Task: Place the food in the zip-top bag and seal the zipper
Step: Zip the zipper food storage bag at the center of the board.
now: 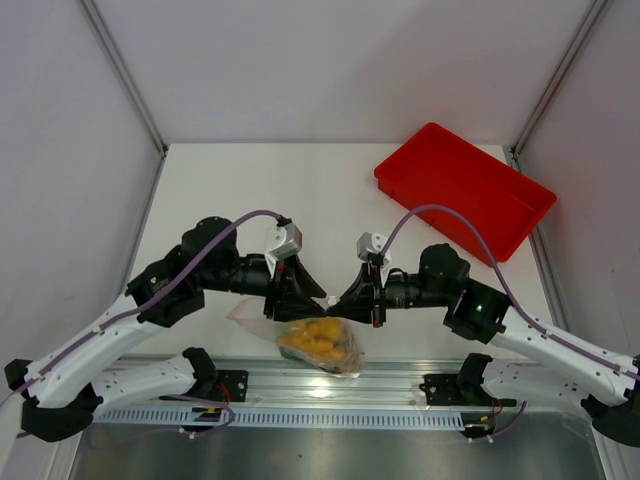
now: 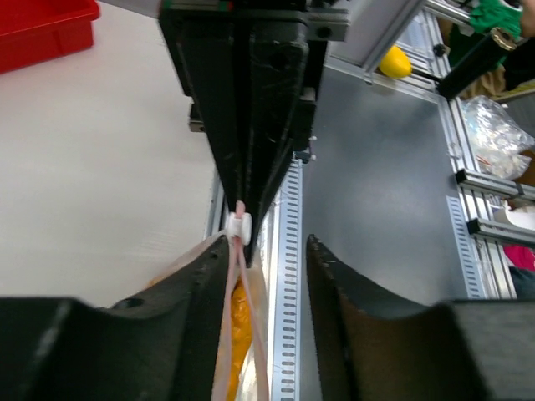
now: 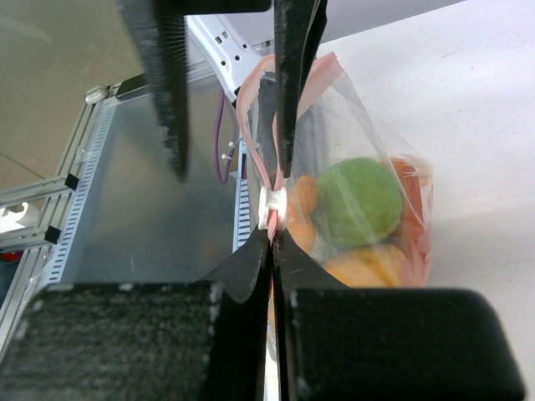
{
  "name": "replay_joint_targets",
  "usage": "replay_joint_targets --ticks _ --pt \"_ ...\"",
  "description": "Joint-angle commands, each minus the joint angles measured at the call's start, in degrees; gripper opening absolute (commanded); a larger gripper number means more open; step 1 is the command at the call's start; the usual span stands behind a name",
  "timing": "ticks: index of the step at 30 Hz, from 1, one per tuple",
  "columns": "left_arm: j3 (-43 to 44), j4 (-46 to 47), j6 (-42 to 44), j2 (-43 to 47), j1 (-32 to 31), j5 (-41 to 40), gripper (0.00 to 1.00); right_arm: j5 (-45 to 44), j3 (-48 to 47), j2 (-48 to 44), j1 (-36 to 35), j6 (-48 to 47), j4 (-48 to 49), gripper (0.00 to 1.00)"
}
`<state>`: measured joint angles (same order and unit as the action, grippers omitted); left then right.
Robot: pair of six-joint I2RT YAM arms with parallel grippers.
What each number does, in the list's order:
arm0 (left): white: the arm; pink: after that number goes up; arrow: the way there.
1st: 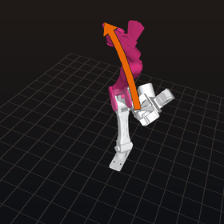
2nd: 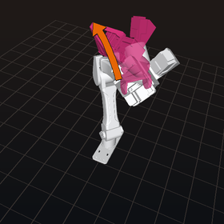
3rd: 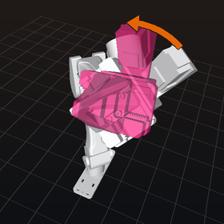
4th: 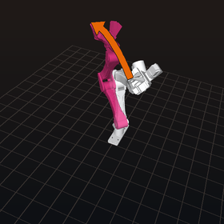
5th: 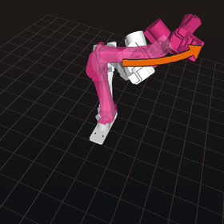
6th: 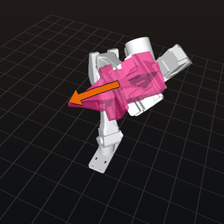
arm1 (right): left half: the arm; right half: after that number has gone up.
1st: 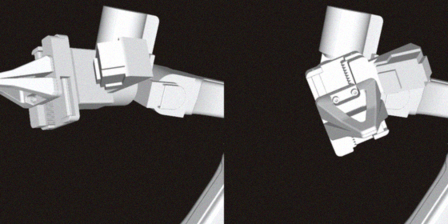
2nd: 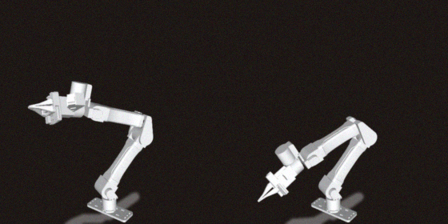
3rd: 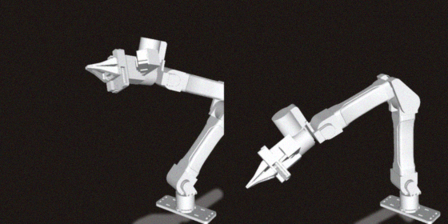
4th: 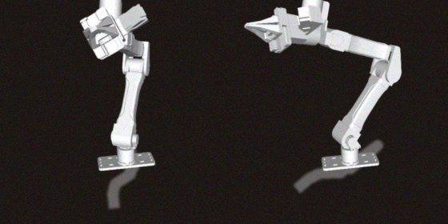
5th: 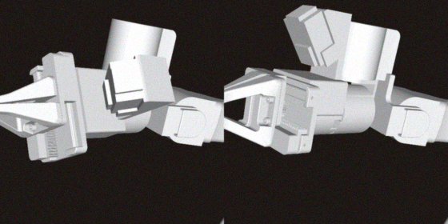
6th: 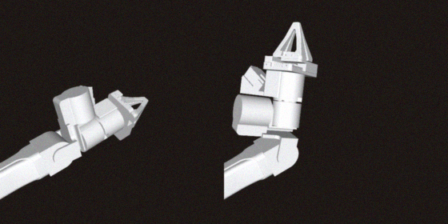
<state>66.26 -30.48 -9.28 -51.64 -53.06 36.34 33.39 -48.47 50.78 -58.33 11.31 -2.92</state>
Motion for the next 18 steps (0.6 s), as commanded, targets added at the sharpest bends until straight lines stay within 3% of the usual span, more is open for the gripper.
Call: replay_joint_targets --ticks 1,6,18 --pt "-1.7 3.1 0.1 2.1 0.5 6.4 0.47 -0.3 -2.9 -0.6 -0.4 -1.5 0.6 0.00" --pt "-1.3 3.2 -0.5 0.0 0.8 7.9 0.58 0.3 -2.7 -0.2 -1.0 -1.6 1.0 0.00" --pt "-0.1 4.8 -1.7 -3.3 2.8 7.4 0.59 0.3 -3.1 -0.1 -2.0 -1.8 0.3 0.00"
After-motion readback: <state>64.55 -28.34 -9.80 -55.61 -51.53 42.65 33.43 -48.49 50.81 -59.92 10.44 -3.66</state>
